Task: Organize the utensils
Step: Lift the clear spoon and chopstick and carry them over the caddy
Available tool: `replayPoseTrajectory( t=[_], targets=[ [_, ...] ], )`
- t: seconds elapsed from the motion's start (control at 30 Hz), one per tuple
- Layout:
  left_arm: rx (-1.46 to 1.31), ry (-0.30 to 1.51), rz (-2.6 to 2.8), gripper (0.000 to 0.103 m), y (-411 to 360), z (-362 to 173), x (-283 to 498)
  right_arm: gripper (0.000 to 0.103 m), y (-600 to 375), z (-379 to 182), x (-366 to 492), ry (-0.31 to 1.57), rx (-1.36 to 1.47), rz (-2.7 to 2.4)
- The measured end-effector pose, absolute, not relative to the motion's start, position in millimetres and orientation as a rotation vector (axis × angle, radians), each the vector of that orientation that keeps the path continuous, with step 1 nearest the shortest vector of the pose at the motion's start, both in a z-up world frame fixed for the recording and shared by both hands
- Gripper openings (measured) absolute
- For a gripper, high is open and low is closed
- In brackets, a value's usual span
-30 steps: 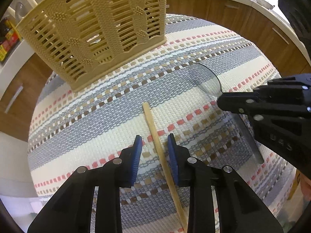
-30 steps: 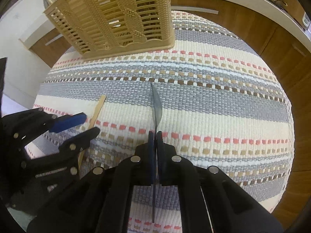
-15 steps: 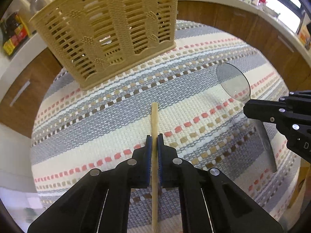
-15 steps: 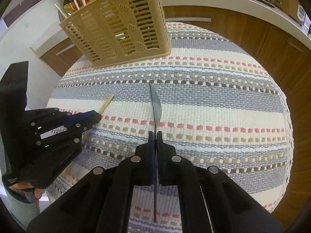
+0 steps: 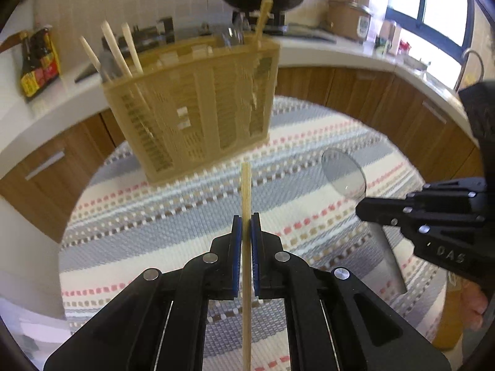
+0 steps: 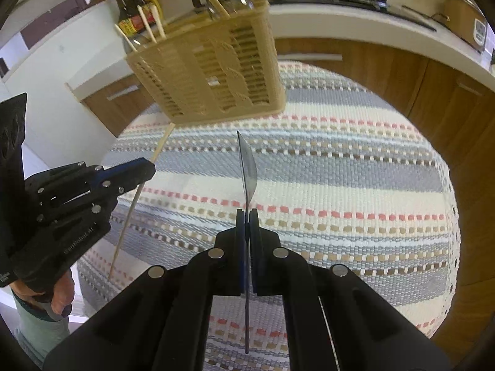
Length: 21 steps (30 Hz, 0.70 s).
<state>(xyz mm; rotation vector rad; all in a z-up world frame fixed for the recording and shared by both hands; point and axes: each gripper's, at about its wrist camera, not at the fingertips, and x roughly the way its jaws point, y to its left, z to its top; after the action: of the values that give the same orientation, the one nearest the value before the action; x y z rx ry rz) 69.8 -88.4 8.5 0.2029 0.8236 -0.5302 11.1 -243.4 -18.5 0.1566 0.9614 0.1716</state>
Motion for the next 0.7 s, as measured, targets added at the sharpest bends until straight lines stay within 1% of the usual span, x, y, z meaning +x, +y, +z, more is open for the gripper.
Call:
replayPoseTrajectory(
  t=[0.37,0.7],
  targets=[
    [0.09,0.617,-0.538,0.003,-70.9,76.3,64.6,0.002,-228.7,42.9,1.6,0.79,0.122,0.224],
    [-0.083,0.426,-0.533,0.003,-33.0,137.3,92.6,0.002,-231.8,100.5,31.0,0.575,0.122,0.263]
  ],
)
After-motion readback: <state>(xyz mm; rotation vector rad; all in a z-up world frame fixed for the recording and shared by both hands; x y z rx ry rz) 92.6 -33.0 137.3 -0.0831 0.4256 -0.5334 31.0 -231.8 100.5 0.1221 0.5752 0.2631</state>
